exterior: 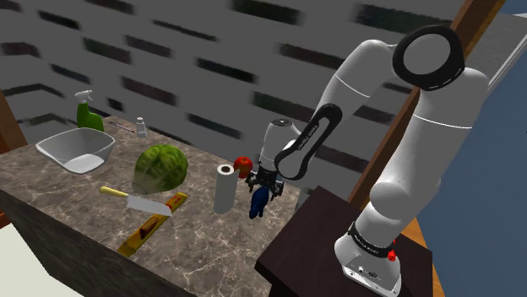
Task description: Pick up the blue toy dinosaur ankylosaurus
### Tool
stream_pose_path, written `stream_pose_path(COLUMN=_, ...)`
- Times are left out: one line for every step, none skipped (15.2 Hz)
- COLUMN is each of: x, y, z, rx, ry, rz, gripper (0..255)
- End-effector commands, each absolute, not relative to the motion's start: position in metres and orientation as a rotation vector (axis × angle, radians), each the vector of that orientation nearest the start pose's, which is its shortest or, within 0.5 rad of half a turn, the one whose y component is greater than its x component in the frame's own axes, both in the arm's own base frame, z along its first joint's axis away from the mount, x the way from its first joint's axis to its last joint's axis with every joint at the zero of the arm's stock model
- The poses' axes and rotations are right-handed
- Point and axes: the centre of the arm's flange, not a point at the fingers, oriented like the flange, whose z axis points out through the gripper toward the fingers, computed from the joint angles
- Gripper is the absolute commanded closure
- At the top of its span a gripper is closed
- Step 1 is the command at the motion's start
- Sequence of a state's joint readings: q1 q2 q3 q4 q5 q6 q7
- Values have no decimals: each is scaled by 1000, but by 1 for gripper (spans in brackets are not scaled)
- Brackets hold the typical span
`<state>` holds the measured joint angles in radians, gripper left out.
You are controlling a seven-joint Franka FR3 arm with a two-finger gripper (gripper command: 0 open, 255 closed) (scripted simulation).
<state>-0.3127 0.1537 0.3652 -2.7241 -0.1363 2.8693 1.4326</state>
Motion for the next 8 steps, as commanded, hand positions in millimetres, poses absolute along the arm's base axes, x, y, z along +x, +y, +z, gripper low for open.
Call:
stream_pose_path(x=397, y=35, z=178, rx=-2531, ry=1832, rz=13, gripper=0)
stream_pose_path(x=396, y=35, z=178, rx=-2531, ry=1832, rz=13, gripper=255)
stream_pose_path(x=396, y=35, z=178, rx=-2531, ry=1832, rz=13, gripper=255)
stream_pose_path(x=396, y=35, z=178, rx=-2531, ry=1832, rz=13, gripper=255)
stream_pose_path(x=396, y=35, z=178, rx=-2531, ry=1832, rz=13, gripper=255)
stream_pose_path(x=396, y=35, z=178, rx=-2531, ry=1832, rz=13, gripper=255)
stream_pose_path(x=396, y=35, z=178, rx=-2531, ry=1832, rz=13, gripper=255)
stream_pose_path(x=396, y=35, z=178, rx=-2531, ry=1832, rz=13, gripper=255)
